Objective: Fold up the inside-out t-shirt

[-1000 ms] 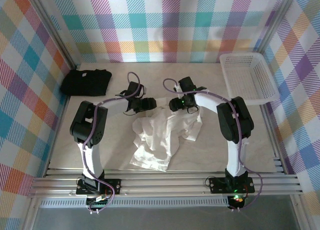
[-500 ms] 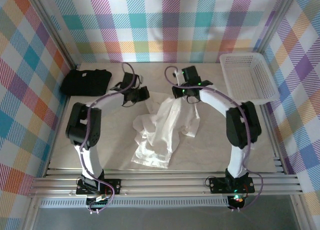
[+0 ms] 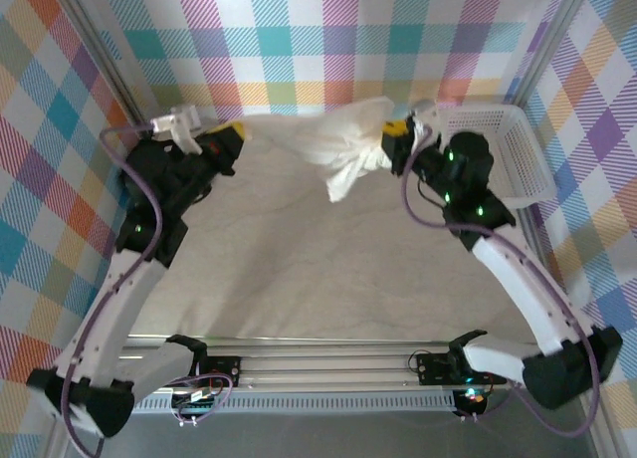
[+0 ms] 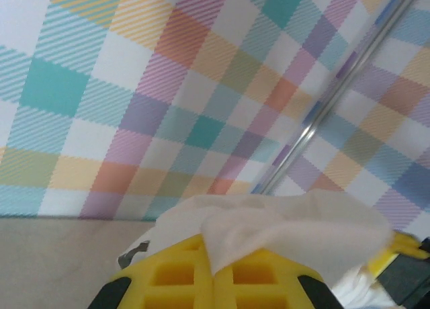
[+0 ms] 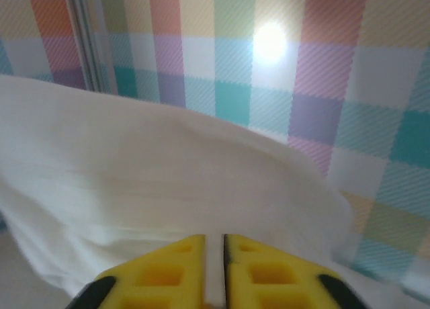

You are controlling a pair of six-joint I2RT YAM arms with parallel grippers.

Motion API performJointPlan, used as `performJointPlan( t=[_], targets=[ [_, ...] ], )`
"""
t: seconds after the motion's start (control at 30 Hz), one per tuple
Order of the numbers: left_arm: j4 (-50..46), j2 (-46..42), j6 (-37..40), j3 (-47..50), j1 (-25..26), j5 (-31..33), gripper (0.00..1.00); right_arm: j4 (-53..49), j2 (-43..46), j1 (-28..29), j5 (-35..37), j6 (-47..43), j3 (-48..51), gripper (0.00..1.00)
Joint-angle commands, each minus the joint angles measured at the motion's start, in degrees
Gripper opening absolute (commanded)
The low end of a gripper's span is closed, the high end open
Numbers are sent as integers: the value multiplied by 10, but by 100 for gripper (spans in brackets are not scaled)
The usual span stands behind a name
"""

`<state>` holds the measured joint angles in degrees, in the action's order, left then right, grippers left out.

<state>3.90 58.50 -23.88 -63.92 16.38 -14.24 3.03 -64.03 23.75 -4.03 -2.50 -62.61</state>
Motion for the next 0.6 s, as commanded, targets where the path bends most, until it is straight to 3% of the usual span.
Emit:
performJointPlan(
  t=[0.0, 0.13, 0.33, 0.57],
  targets=[
    [5, 11, -16, 70, 9, -47, 0, -8, 25, -2, 60, 32, 130, 33],
    [-12, 24, 5, 94, 55, -82, 0, -38, 68, -1, 32, 57, 223, 51],
    [-61, 42, 49, 46, 123, -57, 0, -27, 74, 23, -97, 54, 236, 59],
    [-107, 67, 79, -52, 173, -52, 0, 26, -8, 146, -154, -7, 191, 79]
  ],
)
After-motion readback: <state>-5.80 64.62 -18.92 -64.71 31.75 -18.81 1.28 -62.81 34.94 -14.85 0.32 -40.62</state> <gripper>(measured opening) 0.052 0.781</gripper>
